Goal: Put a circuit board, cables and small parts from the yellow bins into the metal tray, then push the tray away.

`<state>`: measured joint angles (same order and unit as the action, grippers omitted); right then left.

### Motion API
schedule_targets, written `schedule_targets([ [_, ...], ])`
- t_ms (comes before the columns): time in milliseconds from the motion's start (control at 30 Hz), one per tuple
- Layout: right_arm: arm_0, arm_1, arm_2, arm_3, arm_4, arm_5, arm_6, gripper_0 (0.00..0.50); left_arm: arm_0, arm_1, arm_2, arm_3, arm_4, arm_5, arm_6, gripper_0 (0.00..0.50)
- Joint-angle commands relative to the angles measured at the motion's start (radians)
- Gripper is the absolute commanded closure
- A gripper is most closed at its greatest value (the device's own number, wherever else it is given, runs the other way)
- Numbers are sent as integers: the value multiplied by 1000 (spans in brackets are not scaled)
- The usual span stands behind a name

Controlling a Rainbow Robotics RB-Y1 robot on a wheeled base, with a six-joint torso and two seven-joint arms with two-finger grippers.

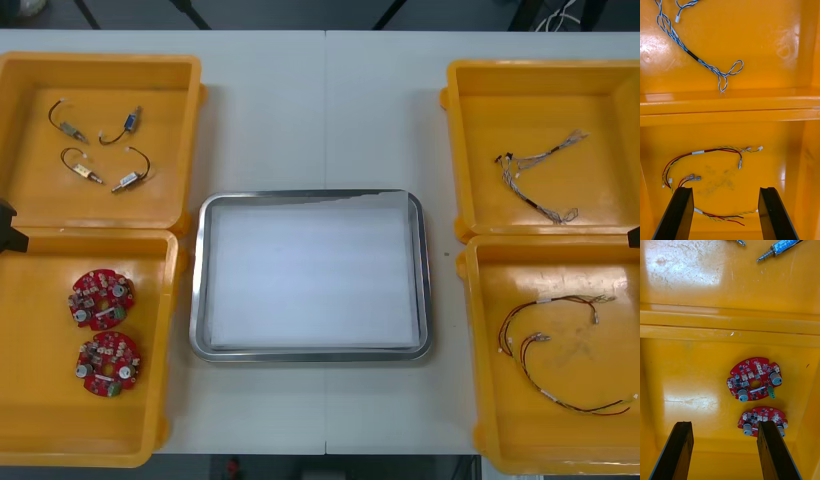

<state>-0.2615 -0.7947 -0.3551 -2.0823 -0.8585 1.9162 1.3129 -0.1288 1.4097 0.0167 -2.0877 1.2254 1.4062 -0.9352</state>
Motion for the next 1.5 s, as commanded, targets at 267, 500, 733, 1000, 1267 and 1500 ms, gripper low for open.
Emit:
schedule_targets([
  [267,8,-41,-28,-25,7,4,46,0,12,54,34,-18,6,10,-71,0],
  [500,8,-41,-28,-25,7,4,46,0,12,54,34,-18,6,10,-71,0],
  [733,8,-41,-28,-25,7,4,46,0,12,54,34,-18,6,10,-71,0],
  [1000,8,-41,-28,-25,7,4,46,0,12,54,34,-18,6,10,-71,0],
  [1267,8,-41,-28,-25,7,4,46,0,12,54,34,-18,6,10,-71,0],
  [1500,8,-41,-28,-25,7,4,46,0,12,54,34,-18,6,10,-71,0],
])
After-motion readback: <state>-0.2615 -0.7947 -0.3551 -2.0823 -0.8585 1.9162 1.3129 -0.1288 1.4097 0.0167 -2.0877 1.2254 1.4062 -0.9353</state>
